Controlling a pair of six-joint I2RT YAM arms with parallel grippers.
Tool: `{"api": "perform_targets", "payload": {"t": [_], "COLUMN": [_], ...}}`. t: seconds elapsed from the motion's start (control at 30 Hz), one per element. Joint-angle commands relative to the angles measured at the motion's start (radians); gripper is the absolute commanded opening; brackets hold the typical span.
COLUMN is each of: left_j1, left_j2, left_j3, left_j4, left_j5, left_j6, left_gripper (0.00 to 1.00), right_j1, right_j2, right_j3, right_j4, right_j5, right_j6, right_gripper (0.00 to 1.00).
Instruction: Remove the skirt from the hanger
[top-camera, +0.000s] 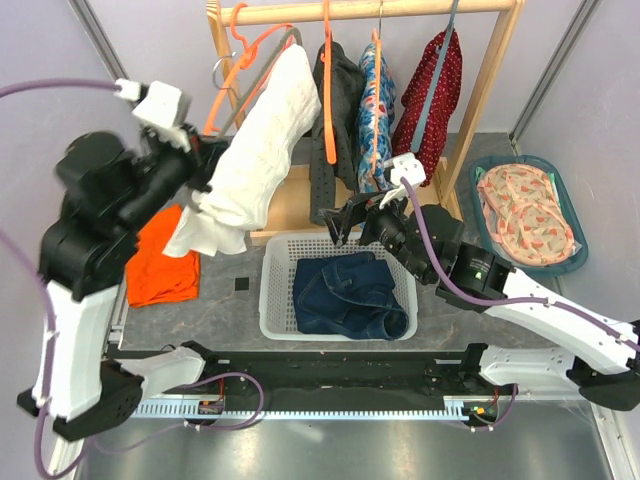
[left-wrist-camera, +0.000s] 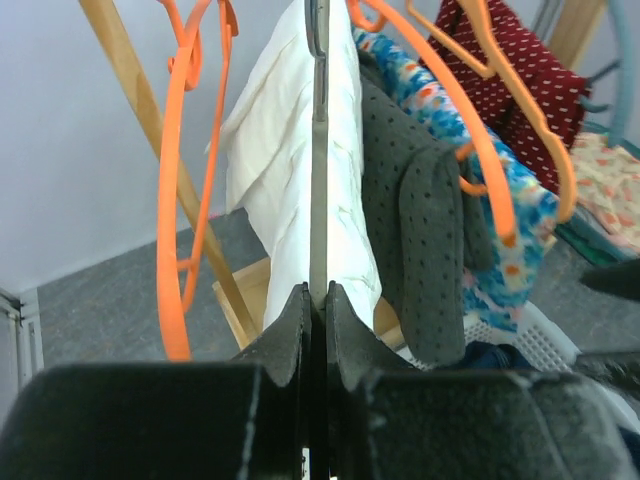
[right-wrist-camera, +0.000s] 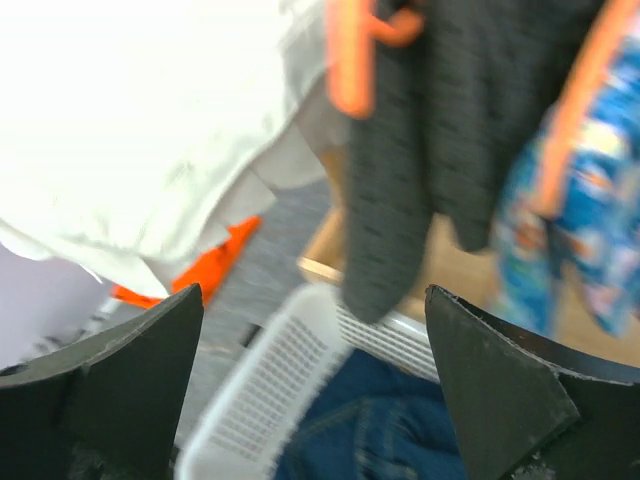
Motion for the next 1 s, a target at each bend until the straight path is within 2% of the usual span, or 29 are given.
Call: {"api": "perform_targets", "payload": {"t": [0.0,0.23,0.37,0.63,0.77,0.8,0.9,0.97], "left_j1": [-0.003,-0.003,-0.003,-0.003,-0.004,-0.003,-0.003,-0.003], "left_j2": [-0.103,-0.146,-0.145,-0.137,-0.134,-0.137,-0.136,-0.136], "left_j3": [0.011,0.046,0.048,0.057,0.066,0.071,0.069,0.069], "left_j4": [0.04,-0.006,-0.017,-0.023,-0.025,-0.025,-0.023,-0.023], "left_j5": [0.113,0.167,0.199,0.213,0.215,0.215,0.215,0.216], "left_j6": [0.057,0.001,-0.024,-0.063,-0.064,-0.063,-0.066,-0.069], "left_gripper": [0.02,0.02,0.02,0.02,0.02,0.02,0.02,0.02], "right_j1": [0.002,0.027,0.027,0.019,0.008,0.005,-0.004,-0.004], "right_j2": [0.035,0.104,0.114,0.225,0.278,0.283,0.295,0.299], "right_j3": [0.037,-0.022,-0.062,-0.008,0.012,0.004,0.006,0.024], "right_j4": [0.143,0.373,0.577,0.662,0.672,0.68,0.708,0.689], "right_j5": [-0.198,-0.352,-0.417,-0.443,-0.457,-0.457,-0.458,-0.457], "right_j6": [0.036,0.094,0.156,0.199,0.214,0.219,0.228,0.2], "right_gripper": [0.98,0.98,0.98,0.98,0.93,0.91,0.74,0.47]}}
